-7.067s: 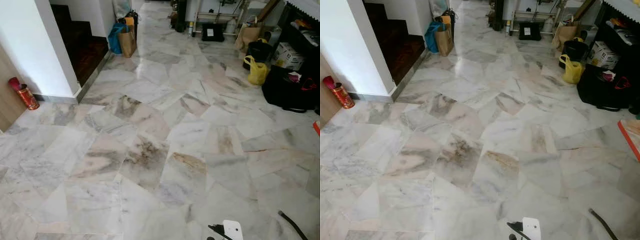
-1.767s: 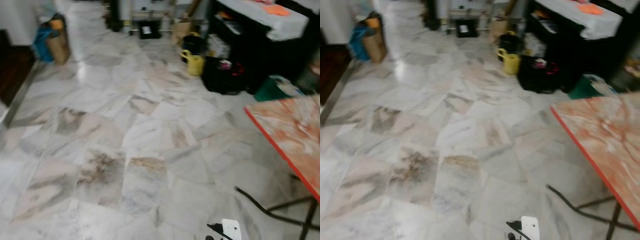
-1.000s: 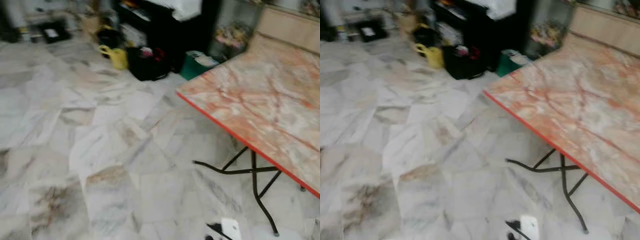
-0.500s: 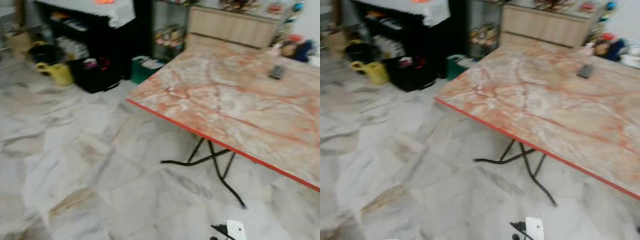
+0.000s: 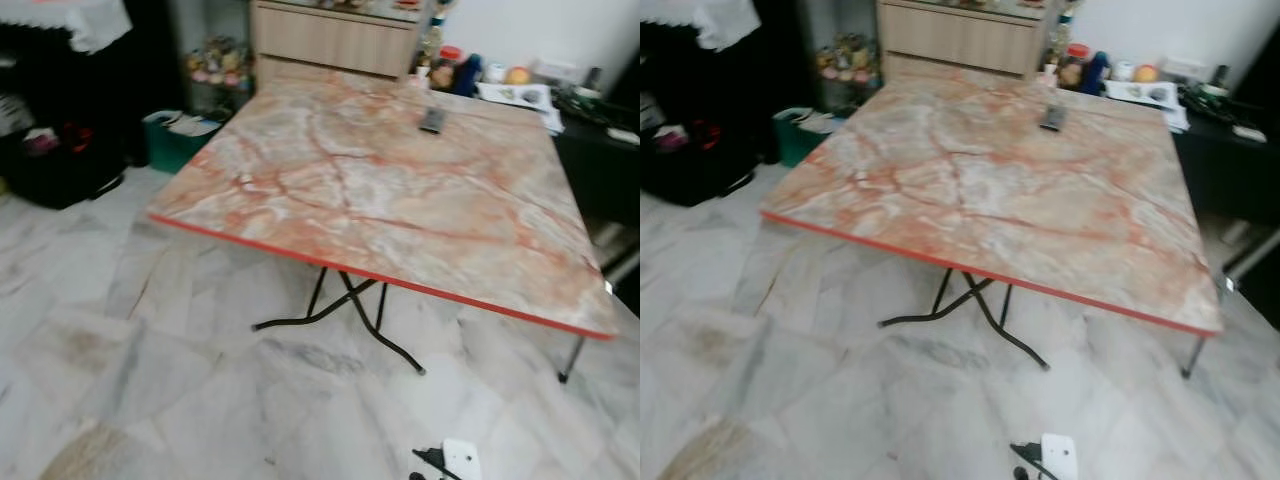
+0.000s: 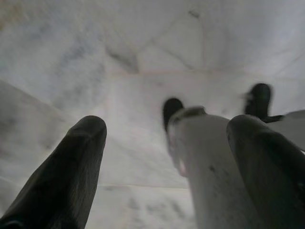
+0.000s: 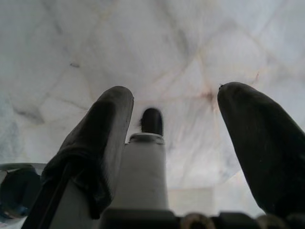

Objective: Hang hanger

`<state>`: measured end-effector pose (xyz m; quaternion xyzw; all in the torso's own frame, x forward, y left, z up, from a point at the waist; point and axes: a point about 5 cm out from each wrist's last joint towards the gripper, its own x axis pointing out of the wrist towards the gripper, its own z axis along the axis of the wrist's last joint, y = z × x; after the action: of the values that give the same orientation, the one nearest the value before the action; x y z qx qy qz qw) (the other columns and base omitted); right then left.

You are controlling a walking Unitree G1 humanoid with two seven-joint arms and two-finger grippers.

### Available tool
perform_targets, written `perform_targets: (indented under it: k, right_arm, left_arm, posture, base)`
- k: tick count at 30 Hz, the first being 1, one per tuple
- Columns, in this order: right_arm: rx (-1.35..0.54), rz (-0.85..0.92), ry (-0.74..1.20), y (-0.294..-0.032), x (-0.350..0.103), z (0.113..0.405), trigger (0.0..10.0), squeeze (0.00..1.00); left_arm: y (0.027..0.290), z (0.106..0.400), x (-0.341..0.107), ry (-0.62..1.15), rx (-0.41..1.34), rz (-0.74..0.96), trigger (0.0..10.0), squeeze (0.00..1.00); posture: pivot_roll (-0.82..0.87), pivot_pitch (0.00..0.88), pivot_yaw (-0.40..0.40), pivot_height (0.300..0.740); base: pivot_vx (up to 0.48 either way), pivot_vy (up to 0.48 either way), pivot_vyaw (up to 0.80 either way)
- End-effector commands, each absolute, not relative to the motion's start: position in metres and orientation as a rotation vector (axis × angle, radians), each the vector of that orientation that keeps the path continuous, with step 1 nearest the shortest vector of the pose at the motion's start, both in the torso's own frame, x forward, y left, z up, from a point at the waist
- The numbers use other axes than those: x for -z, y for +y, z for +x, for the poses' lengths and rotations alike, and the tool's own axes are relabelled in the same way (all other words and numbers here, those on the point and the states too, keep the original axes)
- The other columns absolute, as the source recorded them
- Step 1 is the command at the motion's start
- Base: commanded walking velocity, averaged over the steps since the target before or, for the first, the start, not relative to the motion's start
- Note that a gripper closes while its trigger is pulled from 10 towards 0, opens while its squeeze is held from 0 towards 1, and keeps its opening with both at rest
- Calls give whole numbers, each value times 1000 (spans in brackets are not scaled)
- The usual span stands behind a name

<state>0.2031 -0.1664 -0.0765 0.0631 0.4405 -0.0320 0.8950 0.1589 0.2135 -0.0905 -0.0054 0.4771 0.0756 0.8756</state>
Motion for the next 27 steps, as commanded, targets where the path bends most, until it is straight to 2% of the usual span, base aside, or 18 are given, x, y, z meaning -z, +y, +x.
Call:
perform_targets:
  k: [1,4,19,25,27]
  right_arm:
    - [150,222,906,-196,70,210,10000,0]
    - [139,204,903,-197,69,211,10000,0]
    - [146,220,915,-190,73,206,10000,0]
    - [124,218,918,-189,73,207,10000,0]
    - [129,224,913,-189,72,207,10000,0]
  left_arm:
    - [257,141,86,991,-283,-67,10000,0]
    - [254,139,88,1006,-293,-81,10000,0]
    - [251,139,89,1017,-290,-69,10000,0]
    - [252,131,91,1027,-289,-62,10000,0]
    - [256,127,91,1029,-298,-64,10000,0]
  posture:
    - [104,32,-79,740]
    - [84,19,-75,740]
    - [105,11,-46,740]
    - [95,30,-41,740]
    - [98,36,-43,740]
  base:
    - [0,0,-800]
    - [0,0,-729]
    - [0,0,0]
    - [0,0,-644]
    - [0,0,0]
